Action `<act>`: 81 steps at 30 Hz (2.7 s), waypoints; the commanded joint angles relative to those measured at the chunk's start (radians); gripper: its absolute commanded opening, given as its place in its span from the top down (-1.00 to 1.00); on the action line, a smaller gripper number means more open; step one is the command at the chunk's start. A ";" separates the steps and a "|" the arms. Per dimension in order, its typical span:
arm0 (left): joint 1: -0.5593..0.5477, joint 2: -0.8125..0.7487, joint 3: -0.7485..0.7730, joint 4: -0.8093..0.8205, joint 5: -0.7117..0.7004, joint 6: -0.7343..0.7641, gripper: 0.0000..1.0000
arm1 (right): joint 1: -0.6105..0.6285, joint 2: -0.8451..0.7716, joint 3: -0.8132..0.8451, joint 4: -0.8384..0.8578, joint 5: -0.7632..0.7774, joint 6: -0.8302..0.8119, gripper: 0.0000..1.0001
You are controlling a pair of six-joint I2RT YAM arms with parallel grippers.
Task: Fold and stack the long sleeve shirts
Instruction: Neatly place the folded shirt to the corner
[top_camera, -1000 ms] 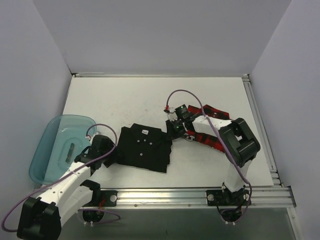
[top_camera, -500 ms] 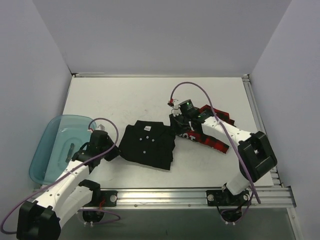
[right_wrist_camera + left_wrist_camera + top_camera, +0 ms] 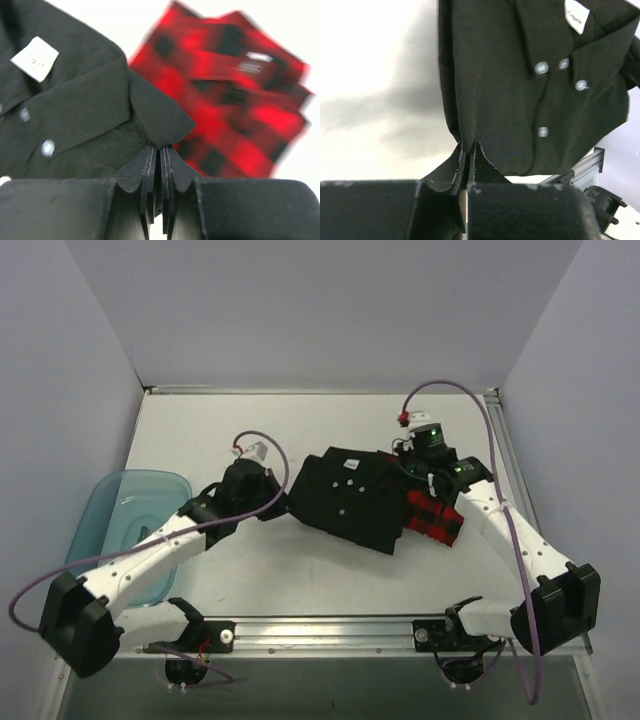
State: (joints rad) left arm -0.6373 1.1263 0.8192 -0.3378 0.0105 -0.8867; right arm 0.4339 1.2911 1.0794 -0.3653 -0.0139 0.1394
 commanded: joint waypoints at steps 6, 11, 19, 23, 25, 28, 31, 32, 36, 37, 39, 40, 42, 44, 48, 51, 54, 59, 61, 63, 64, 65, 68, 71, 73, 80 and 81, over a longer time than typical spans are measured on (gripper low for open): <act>-0.143 0.360 0.283 0.289 -0.023 0.063 1.00 | -0.239 -0.067 0.071 -0.113 0.290 -0.046 1.00; -0.208 0.544 0.420 0.374 -0.053 0.101 1.00 | -0.363 -0.027 0.053 -0.054 0.296 -0.038 1.00; -0.229 0.747 0.445 0.531 -0.032 0.052 1.00 | -0.460 0.122 0.093 0.012 0.261 -0.024 1.00; -0.232 0.797 0.440 0.563 -0.061 0.069 1.00 | -0.483 0.148 0.039 0.066 0.233 -0.015 1.00; -0.233 0.831 0.440 0.572 -0.047 0.068 1.00 | -0.498 0.177 0.024 0.094 0.232 -0.001 1.00; -0.239 0.857 0.433 0.588 -0.040 0.063 1.00 | -0.504 0.211 0.027 0.123 0.221 0.006 1.00; -0.246 0.882 0.423 0.594 -0.047 0.055 1.00 | -0.506 0.234 0.034 0.135 0.216 0.015 1.00; -0.248 0.885 0.420 0.595 -0.049 0.051 1.00 | -0.506 0.238 0.034 0.134 0.218 0.017 1.00; -0.257 0.888 0.411 0.596 -0.066 0.038 0.96 | -0.512 0.264 0.024 0.135 0.255 0.045 1.00; -0.256 0.888 0.411 0.596 -0.070 0.034 0.94 | -0.512 0.270 0.024 0.135 0.264 0.055 1.00; -0.254 0.888 0.400 0.594 -0.073 0.019 0.92 | -0.515 0.277 0.028 0.121 0.270 0.066 1.00; -0.249 0.886 0.399 0.594 -0.069 0.014 0.91 | -0.515 0.275 0.028 0.115 0.279 0.080 0.99; -0.245 0.877 0.382 0.596 -0.069 0.000 0.81 | -0.517 0.260 0.027 0.106 0.276 0.089 0.75; -0.245 0.851 0.368 0.592 -0.078 -0.008 0.73 | -0.517 0.234 0.031 0.095 0.275 0.100 0.36; -0.246 0.807 0.339 0.592 -0.101 -0.015 0.67 | -0.517 0.182 0.076 0.043 0.259 0.123 -0.05; -0.246 0.797 0.347 0.577 -0.101 -0.014 0.48 | -0.517 0.134 0.093 0.005 0.246 0.149 -0.26; -0.251 0.791 0.340 0.577 -0.096 -0.023 0.18 | -0.509 0.080 0.106 -0.035 0.201 0.178 -0.44; -0.249 0.696 0.264 0.573 -0.141 -0.050 -0.51 | -0.472 -0.028 0.062 -0.064 0.071 0.264 -0.54; -0.233 0.632 0.244 0.541 -0.156 -0.058 -0.78 | -0.459 -0.048 0.036 -0.064 0.023 0.328 -0.53; -0.204 0.590 0.229 0.505 -0.156 -0.054 -0.83 | -0.410 -0.070 -0.001 -0.067 -0.014 0.365 -0.52; -0.190 0.552 0.227 0.464 -0.140 -0.049 -0.85 | -0.377 -0.070 -0.010 -0.063 -0.024 0.367 -0.51; -0.173 0.532 0.221 0.441 -0.126 -0.035 -0.85 | -0.323 -0.058 0.002 -0.064 -0.008 0.367 -0.50; -0.078 0.449 0.219 0.297 -0.029 0.006 -0.85 | -0.147 0.022 0.060 -0.075 0.104 0.384 -0.50; 0.046 0.334 0.219 0.137 0.043 0.108 -0.85 | -0.063 0.141 0.105 -0.072 0.143 0.433 -0.46; 0.144 0.238 0.224 0.021 0.049 0.169 -0.85 | 0.004 0.232 0.142 -0.060 0.166 0.454 -0.38; 0.462 0.012 0.150 -0.124 0.124 0.397 -0.83 | 0.141 0.487 0.204 0.037 0.143 0.537 0.27; 0.487 -0.020 0.135 -0.127 0.128 0.413 -0.84 | 0.150 0.513 0.217 0.037 0.147 0.554 0.32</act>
State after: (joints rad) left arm -0.2283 1.1656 0.9989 -0.3515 0.0845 -0.6121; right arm 0.5503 1.7573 1.2434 -0.3435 0.0998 0.6304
